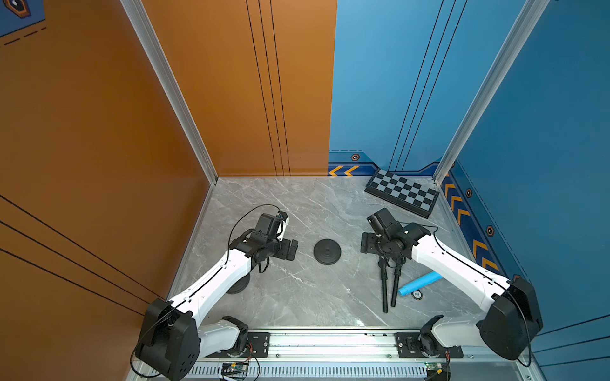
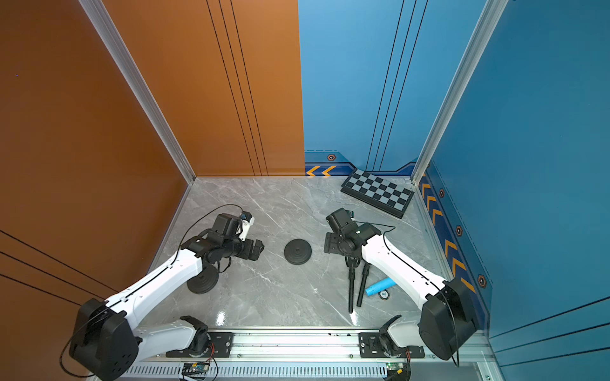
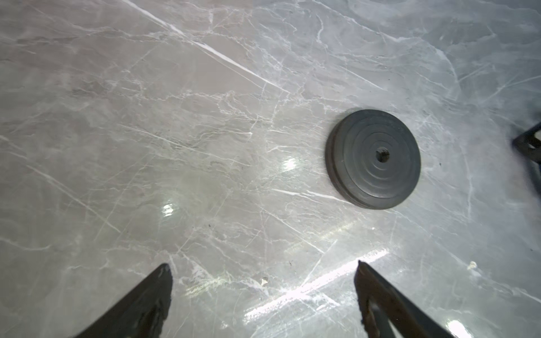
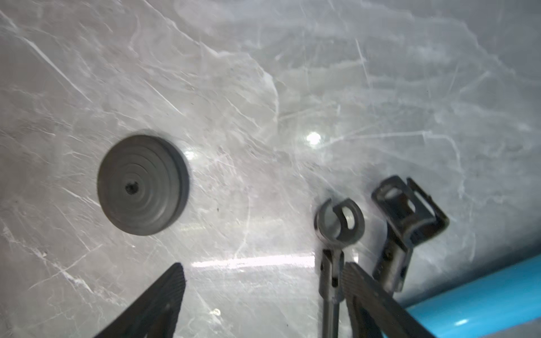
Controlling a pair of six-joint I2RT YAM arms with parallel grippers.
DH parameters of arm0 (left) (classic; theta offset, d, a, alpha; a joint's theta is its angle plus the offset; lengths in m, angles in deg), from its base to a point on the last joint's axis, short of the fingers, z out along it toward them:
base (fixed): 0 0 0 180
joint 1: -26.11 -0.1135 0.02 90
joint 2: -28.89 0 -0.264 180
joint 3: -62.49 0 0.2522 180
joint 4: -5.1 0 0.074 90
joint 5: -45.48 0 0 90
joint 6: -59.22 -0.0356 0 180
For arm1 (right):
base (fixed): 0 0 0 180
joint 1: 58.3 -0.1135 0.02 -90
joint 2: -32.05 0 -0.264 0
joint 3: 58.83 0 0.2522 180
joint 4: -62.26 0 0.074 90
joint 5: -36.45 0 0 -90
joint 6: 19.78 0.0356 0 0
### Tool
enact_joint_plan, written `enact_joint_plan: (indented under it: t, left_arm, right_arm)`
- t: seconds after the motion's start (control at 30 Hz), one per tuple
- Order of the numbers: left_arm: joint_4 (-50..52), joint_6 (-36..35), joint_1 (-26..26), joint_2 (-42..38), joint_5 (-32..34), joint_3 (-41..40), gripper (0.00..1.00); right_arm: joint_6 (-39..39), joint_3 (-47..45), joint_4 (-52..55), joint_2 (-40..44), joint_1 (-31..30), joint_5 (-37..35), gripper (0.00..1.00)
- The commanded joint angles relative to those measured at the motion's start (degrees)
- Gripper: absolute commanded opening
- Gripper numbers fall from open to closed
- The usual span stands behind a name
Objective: Assemble a microphone stand
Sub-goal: Move the microphone stand base to the center of the board, then pick up the microphone stand pole from the center of the board.
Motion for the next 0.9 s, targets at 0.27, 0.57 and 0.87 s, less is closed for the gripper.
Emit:
enact_joint_plan:
  t: [0.27,0.57,0.87]
  left_arm:
    - [-4.9,11.2,-13.0,-6.6,-12.5,-7.4,0.98]
    - [-5.2,8.0,-6.0,-6.7,-10.5,-6.4,0.98]
    - [-35.9,17.0,-4.2,-16.0,-15.9,-20.8,0.98]
  right_arm:
    - [-3.0,-8.2,1.1,2.0,6.9,7.5,0.53]
    - [-4.5,-9.4,-4.2,-5.0,9.2,8.6,0.49]
    - [-5.8,-12.6,-9.5,-8.8,9.5,8.5,0.48]
